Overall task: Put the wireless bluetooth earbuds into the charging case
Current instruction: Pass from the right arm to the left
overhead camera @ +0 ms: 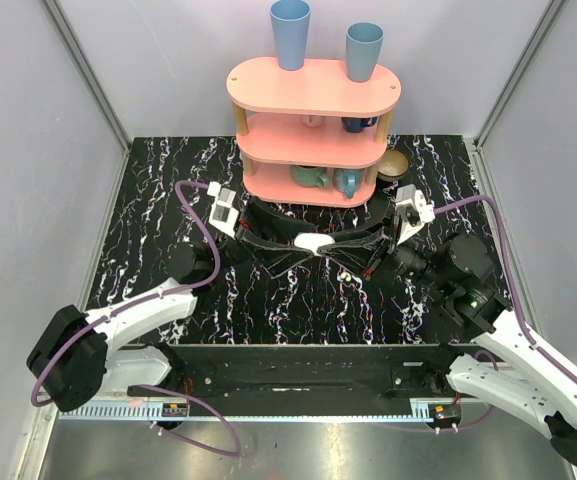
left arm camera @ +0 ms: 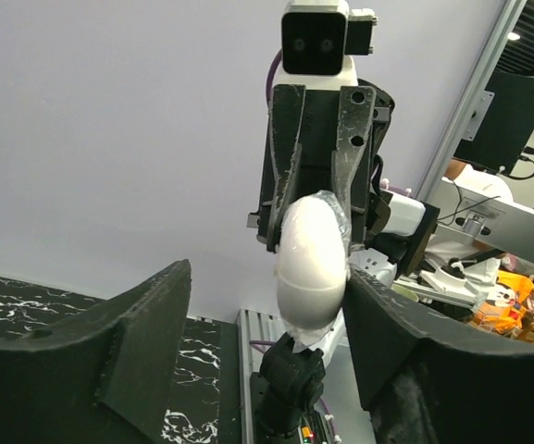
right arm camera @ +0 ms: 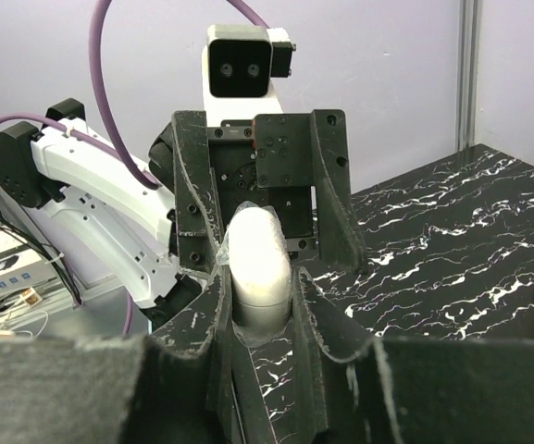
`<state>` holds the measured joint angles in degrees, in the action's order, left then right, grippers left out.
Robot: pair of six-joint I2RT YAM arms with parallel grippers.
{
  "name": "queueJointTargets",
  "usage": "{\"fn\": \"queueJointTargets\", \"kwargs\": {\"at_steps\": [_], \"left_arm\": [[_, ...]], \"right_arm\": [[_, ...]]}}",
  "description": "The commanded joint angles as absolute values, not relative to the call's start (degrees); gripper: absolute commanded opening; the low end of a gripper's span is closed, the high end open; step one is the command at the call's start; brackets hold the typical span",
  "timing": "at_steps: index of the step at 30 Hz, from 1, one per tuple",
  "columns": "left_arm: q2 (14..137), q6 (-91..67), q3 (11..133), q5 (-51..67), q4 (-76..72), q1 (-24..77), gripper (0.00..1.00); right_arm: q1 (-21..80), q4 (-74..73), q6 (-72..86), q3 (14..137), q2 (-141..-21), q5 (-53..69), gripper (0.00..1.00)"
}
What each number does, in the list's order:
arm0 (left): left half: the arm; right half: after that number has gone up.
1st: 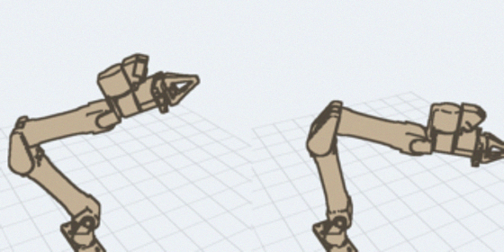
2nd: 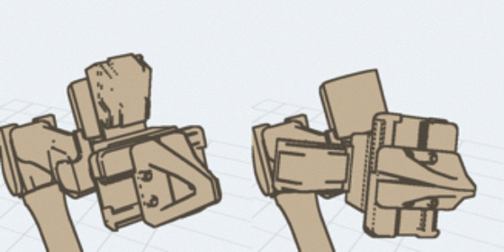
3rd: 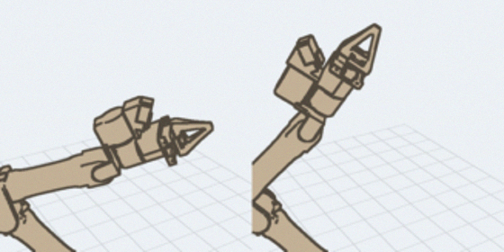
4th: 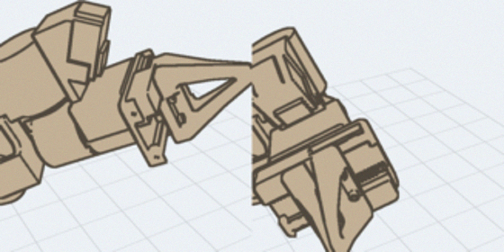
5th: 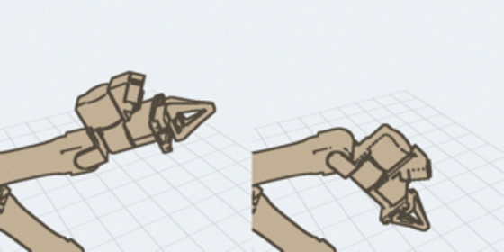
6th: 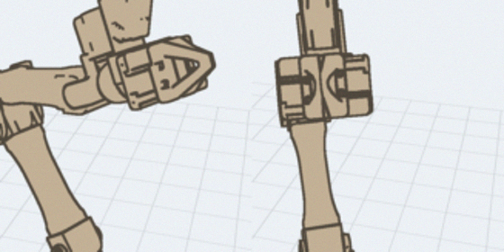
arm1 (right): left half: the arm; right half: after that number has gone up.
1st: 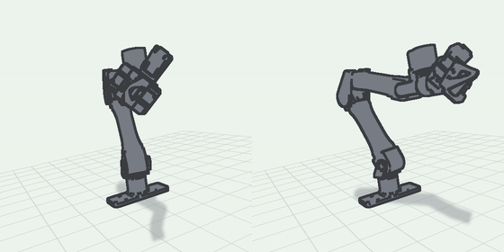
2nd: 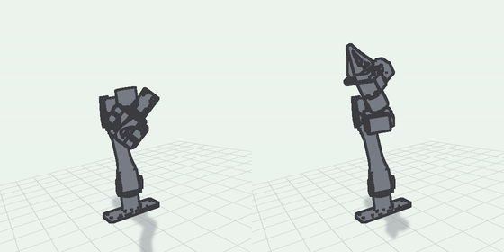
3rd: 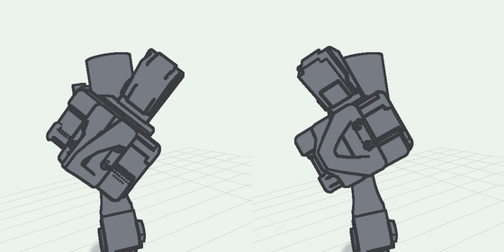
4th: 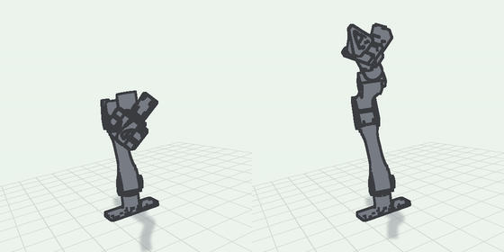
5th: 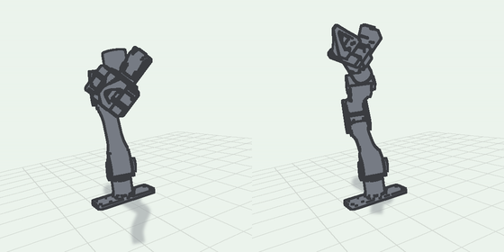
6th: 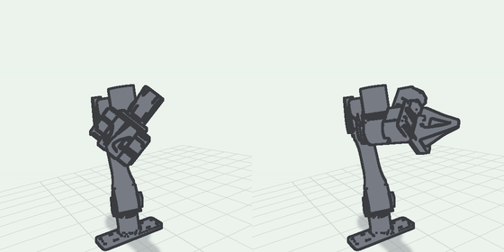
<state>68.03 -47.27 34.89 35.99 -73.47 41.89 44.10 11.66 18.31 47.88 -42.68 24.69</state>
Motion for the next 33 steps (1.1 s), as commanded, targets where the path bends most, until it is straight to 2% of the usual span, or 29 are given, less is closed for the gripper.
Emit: {"fn": "queueJointTargets", "kwargs": {"at_steps": [1,8,25,26,28,33], "left_arm": [[68.29,-47.72,37.88,38.14,-85.96,42.36,0.65],[67.59,-46.76,38.67,39.55,-82.62,42.54,0.52],[69.96,-47.81,39.46,40.87,-84.46,43.94,0.55],[69.87,-47.81,39.29,40.78,-84.55,43.95,0.54],[69.79,-47.55,39.29,40.69,-84.55,43.95,0.46],[69.08,-46.67,38.85,39.38,-84.55,43.95,0.45]], "right_arm": [[44.03,12.4,18.54,49.57,-42.89,25.66,0.0],[44.03,11.95,18.11,49.66,-42.8,25.4,0.0],[43.95,13.71,17.75,48.87,-41.75,23.29,0.0],[44.03,13.45,17.67,49.04,-41.84,23.29,0.0],[43.95,13.27,17.75,49.04,-41.92,23.47,0.0],[44.03,13.18,18.02,48.96,-42.01,23.55,0.0]]}}
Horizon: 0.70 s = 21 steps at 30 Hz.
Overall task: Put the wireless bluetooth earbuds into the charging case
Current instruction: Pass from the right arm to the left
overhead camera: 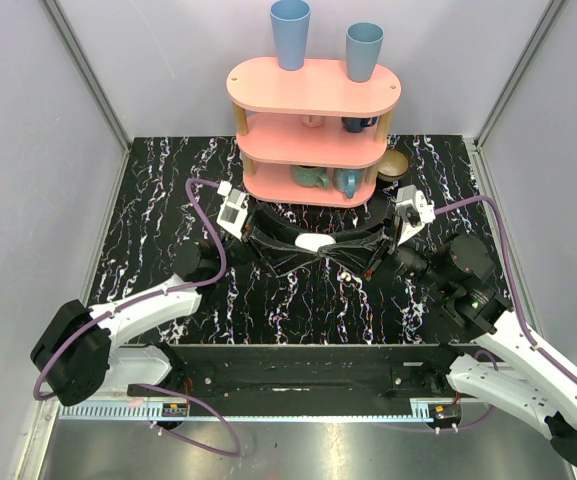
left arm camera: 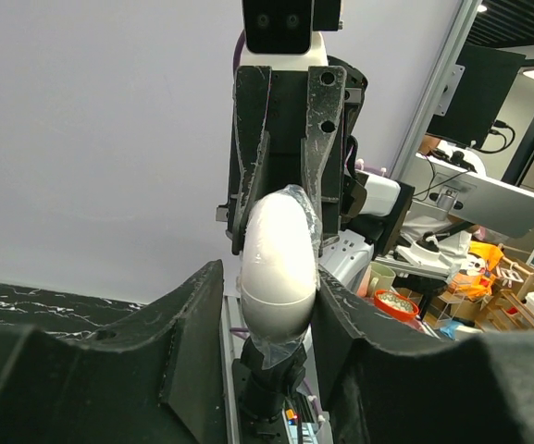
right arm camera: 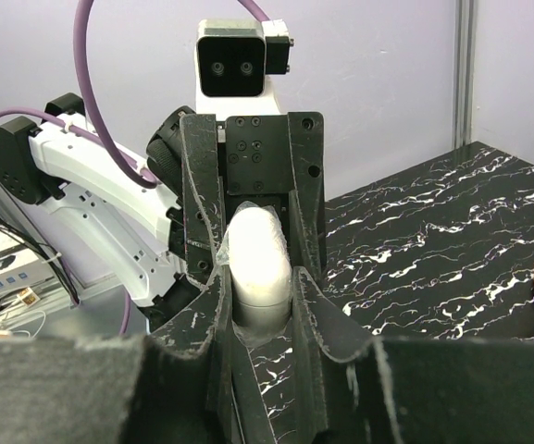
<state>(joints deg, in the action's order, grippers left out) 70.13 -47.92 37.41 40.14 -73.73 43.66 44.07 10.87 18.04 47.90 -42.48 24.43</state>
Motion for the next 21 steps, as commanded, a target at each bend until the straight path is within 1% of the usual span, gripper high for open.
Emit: {"fn": "queueJointTargets", "kwargs": {"at_steps": [1,4,6,16,21], "left_arm": [[68.65,-46.23,38.67,38.85,-84.55,43.95,0.45],[67.86,-45.27,37.79,37.53,-84.9,44.03,0.43],[67.68,-45.09,37.53,37.18,-84.9,44.21,0.4],[68.2,-45.0,37.18,36.48,-86.13,44.65,0.38],[68.2,-44.91,37.35,36.65,-86.13,44.74,0.21]], "right_arm": [[43.95,13.18,18.02,49.04,-42.1,23.47,0.0],[44.03,13.1,18.02,48.96,-42.1,23.47,0.0],[43.95,13.18,18.11,48.87,-42.27,23.55,0.0],[44.03,13.27,18.37,48.87,-42.54,23.64,0.0],[44.03,13.1,18.81,48.69,-42.98,23.82,0.01]]}}
